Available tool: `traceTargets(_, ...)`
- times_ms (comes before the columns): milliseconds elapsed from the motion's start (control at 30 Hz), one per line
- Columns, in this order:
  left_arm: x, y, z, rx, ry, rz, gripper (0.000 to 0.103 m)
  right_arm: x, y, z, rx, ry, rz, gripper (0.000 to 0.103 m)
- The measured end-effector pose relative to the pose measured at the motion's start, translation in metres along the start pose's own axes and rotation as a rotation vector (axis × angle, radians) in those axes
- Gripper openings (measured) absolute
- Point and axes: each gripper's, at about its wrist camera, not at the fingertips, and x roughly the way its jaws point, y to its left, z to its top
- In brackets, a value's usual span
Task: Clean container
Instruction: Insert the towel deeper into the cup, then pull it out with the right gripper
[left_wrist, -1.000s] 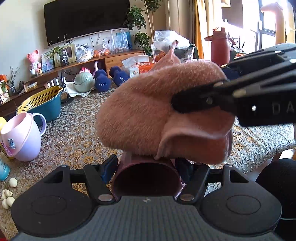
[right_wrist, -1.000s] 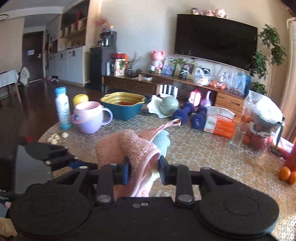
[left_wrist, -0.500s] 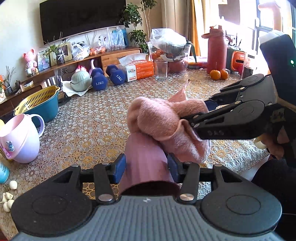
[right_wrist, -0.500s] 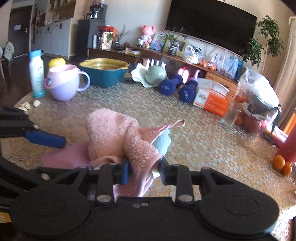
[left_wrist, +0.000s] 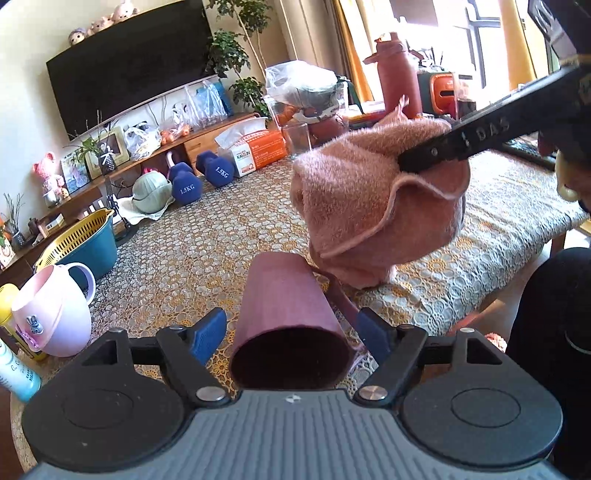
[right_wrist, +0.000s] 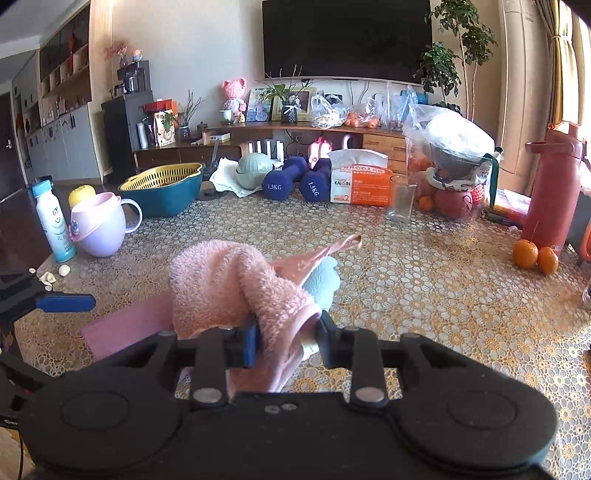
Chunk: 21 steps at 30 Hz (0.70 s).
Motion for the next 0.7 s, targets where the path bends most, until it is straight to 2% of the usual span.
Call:
traceTargets(167,0.007,-0.007,-0.011,0.085,0.009,-0.006,0.083,-0.019,-0.010,0.002,0.016,-0.038,-0.024,0.030)
traceTargets(333,0.016,-0.018,-0.019,0.189,0.015,0.043,0.083,-0.020,-0.015,-0.002,0.036,-0.029,-0.034,0.030)
traceTargets(500,0.020,-0.016,-0.021,0.184,0.023,0.042,0.084,-0.016,-0.009,-0.008,0.034,-0.014,-0.022,0.030)
traceTargets(567,0.019,-0.014,-0.019,0.163,0.021,0.044,0.080,-0.015,-0.004,-0.009,0.022,-0.014,-0.024,0.030)
traceTargets(700,0.019,-0.006,-0.013,0.101,0.042,0.027,0.079,-0.017,0.004,-0.009,-0.015,-0.027,-0.027,0.030)
